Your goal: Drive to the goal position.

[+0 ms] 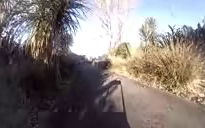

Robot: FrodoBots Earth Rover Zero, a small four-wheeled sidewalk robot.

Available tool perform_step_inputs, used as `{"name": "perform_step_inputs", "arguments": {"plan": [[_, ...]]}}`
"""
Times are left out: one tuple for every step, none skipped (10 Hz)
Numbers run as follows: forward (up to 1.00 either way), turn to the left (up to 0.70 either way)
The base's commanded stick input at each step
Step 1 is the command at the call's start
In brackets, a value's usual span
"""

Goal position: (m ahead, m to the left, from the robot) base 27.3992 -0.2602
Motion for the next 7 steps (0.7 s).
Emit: {"name": "perform_step_inputs", "arguments": {"plan": [[0.85, 0.0], [0.85, 0.0], [0.85, 0.0], [0.85, 0.0], [0.85, 0.0], [0.85, 0.0], [0.85, 0.0]]}}
